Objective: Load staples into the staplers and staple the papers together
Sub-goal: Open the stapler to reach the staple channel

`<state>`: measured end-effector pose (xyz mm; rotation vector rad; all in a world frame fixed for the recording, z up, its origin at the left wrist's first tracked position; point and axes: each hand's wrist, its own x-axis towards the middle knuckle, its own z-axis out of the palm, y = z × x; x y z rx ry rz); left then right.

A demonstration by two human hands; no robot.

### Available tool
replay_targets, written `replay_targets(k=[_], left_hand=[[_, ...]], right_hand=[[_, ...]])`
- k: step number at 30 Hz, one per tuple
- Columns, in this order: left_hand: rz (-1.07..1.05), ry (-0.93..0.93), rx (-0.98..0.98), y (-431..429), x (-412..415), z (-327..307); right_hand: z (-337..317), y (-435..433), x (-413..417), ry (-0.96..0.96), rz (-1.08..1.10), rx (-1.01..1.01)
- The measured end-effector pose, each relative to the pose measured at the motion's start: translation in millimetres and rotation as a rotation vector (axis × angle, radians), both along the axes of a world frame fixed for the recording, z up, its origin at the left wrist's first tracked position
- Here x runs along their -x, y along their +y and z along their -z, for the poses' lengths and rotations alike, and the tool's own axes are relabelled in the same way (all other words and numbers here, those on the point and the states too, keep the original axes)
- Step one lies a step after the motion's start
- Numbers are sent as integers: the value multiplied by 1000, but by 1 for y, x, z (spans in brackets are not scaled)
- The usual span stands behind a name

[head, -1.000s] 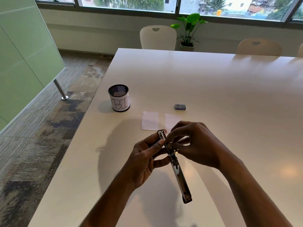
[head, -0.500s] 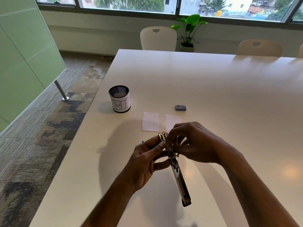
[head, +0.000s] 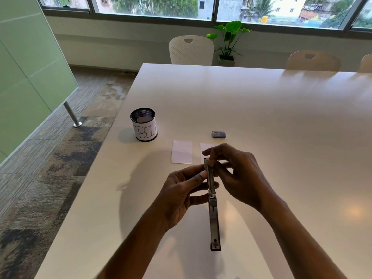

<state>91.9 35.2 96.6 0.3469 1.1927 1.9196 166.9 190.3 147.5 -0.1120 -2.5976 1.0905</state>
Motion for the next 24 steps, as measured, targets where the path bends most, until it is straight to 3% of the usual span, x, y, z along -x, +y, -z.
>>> replay_targets(k=[10, 12, 16, 24], left_hand=[[85, 82, 11, 13, 0, -7], [102, 243, 92, 13, -2, -5], [-41, 823, 381, 21, 0, -4], [-163, 1217, 451, 47, 13, -1]], right_hand=[[15, 8, -1, 299, 313, 65], [19, 13, 0, 322, 423, 107], [27, 23, 1, 393, 553, 146], [57, 38, -4, 416, 719, 212]])
